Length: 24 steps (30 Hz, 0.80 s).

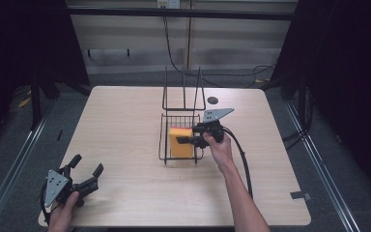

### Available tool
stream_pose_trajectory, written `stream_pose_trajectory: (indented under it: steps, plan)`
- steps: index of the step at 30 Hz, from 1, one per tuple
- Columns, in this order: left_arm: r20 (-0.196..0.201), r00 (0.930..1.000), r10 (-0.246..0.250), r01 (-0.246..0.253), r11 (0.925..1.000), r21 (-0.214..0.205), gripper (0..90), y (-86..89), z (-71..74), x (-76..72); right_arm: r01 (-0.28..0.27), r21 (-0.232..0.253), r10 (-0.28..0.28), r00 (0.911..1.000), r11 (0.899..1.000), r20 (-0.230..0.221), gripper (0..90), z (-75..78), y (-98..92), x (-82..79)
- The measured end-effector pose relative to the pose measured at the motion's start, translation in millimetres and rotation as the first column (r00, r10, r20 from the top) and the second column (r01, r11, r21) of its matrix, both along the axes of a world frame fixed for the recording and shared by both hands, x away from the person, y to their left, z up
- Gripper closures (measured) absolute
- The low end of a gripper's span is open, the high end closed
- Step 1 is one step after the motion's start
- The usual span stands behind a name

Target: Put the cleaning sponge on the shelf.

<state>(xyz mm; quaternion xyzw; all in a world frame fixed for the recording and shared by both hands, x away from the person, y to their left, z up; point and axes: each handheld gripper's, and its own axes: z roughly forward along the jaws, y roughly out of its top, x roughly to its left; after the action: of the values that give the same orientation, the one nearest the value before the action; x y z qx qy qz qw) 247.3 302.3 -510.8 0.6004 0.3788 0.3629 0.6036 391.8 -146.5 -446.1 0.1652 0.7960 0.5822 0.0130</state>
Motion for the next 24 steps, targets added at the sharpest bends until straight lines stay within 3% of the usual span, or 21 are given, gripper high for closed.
stream_pose_trajectory:
  steps: [14,24]
  plan:
    - [-0.001,1.0,0.0,0.0,1.0,0.003,15.6,0.2,0.0,0.0,0.017,-0.021,-0.017,0.9997,1.0,0.016,58.3,-1.7,-5.1,3.9]
    - [0.0,1.0,0.0,0.0,1.0,0.001,15.6,0.0,0.0,0.0,-0.065,-0.03,0.066,0.9978,0.997,0.004,58.2,-2.4,-1.6,0.2]
